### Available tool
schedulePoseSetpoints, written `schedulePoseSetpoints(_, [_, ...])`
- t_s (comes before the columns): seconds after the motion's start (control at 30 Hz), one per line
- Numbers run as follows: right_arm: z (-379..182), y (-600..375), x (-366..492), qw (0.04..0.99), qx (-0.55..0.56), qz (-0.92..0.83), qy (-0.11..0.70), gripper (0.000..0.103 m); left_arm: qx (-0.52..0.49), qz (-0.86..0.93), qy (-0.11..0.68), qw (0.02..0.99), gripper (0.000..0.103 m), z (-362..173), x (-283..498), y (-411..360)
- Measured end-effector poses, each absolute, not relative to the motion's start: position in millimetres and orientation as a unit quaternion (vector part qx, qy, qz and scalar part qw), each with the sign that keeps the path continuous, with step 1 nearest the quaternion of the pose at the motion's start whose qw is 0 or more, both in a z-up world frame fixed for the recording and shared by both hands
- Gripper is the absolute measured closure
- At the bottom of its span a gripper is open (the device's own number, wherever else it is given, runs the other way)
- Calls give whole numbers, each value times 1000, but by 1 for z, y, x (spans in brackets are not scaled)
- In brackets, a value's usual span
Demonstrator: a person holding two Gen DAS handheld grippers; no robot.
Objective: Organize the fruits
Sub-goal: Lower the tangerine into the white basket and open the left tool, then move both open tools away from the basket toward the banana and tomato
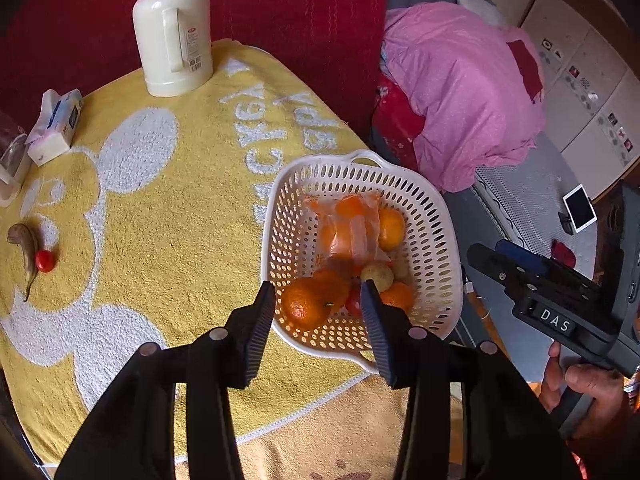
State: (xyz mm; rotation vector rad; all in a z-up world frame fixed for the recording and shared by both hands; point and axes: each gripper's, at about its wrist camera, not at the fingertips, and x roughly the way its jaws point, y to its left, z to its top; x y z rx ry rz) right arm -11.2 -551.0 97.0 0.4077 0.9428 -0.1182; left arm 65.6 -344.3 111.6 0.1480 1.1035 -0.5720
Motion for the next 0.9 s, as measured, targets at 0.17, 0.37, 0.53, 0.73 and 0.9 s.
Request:
schedulePoseSetpoints(0.17, [97,-544,-7,869,195,-51,452,38,63,-251,520,814,44,110,68,-332])
schedulePoseSetpoints(0.37, [98,-533,1,870,194,-41,452,36,54,-230,521,820,34,112,71,-313])
schedulePoseSetpoints(0.53, [100,-521,8,871,192,-30,451,30,55,-212,519,826,33,113,72,-297])
schedulePoseSetpoints(0.73, [101,-501,19,871,185,-18,455,29,41,-187,521,832,27,114,76,-272])
schedulePoseSetpoints(0.9, [104,-485,28,873,181,-8,453,23,37,-161,521,837,18,117,79,-251])
